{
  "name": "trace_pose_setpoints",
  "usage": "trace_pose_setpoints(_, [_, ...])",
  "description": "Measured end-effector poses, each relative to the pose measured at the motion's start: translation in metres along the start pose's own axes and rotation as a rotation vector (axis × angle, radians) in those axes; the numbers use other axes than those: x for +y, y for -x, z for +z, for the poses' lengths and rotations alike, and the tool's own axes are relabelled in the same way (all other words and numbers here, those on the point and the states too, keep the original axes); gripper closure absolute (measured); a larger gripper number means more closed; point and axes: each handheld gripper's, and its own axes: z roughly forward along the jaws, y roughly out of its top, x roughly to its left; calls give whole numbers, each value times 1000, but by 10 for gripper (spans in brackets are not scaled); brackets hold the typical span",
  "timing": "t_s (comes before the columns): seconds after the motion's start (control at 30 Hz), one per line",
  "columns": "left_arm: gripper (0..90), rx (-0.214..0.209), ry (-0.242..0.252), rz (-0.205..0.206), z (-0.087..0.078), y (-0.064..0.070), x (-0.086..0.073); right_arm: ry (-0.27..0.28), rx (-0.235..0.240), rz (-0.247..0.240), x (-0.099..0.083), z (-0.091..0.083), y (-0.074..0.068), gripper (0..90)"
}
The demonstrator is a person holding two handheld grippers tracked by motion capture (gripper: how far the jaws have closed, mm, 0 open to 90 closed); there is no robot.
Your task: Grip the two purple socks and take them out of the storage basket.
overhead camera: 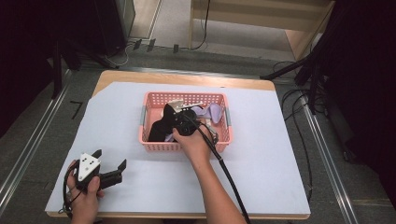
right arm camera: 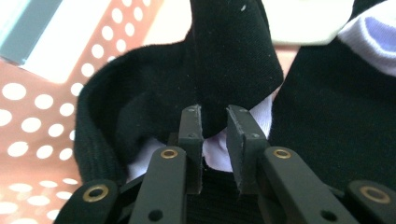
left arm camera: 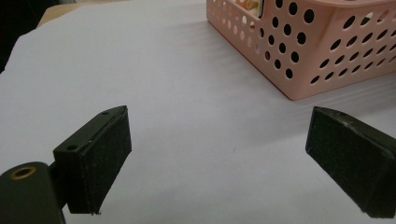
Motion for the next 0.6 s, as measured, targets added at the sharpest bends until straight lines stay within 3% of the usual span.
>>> trace_pose_setpoints(0.23, [77,3,-3,6,0,0,0,-50,-1,-3,4,7,-3,718])
trace_pose_setpoints(0.43, [77,7,0,7,0,1,0,-88,29,16,6,10,-2,695])
trace_pose_setpoints(0.53, [77,5,2,9,0,1,0,-117,2,-4,6,14,-2,757])
trace_pose_setpoints(0.6, [77,6,3,8,0,1,0,-121,-12,-9,6,14,-3,856])
